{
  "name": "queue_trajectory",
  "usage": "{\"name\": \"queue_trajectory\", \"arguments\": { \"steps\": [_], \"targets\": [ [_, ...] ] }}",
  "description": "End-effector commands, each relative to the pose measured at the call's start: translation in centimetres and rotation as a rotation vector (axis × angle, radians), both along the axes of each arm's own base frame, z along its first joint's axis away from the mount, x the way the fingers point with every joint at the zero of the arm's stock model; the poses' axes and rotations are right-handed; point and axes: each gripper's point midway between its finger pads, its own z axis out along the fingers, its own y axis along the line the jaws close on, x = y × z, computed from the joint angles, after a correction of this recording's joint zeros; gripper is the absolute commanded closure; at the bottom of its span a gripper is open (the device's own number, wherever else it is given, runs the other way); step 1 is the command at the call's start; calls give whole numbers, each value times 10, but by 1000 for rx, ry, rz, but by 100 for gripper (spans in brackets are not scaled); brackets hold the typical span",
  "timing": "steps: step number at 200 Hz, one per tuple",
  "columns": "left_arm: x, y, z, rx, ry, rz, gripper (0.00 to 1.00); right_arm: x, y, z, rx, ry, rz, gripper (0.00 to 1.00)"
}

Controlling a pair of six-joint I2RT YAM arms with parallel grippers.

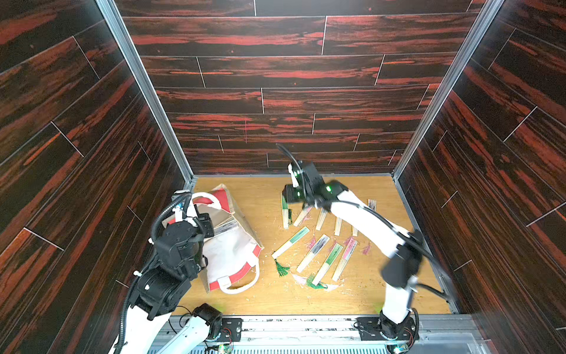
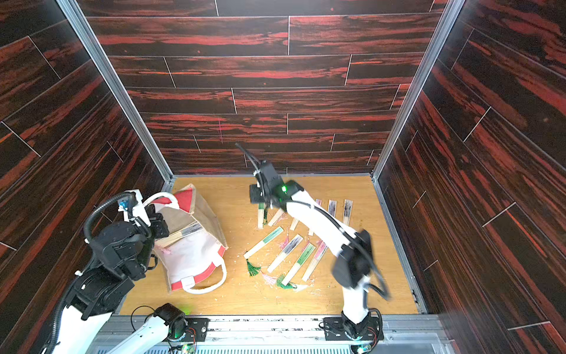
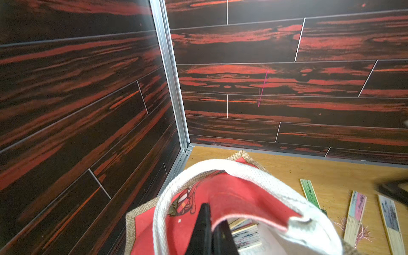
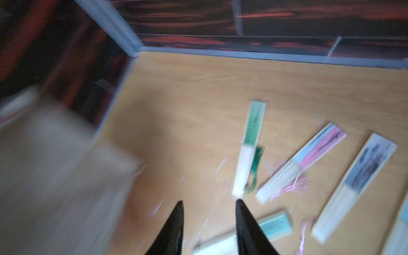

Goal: Take out the folding fans from the tote bags
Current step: Adjust the canvas bag.

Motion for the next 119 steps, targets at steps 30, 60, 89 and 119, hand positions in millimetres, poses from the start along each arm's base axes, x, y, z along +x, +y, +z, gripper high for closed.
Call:
{"name": "queue_trajectory", "arguments": {
  "steps": [30, 60, 89, 119],
  "targets": [
    [15, -2, 10, -23, -39, 28, 100, -111, -1, 65, 318, -257, 214, 59],
    [29, -4, 4, -37, -10, 63, 100, -168, 27, 57, 345, -278, 417, 59],
    [41, -3, 1, -56, 28, 122, 100, -194, 63, 32, 240, -273, 526, 59],
    [54, -8, -4, -93, 39, 133, 100, -198, 93, 3, 224, -189, 561, 59]
  ]
}}
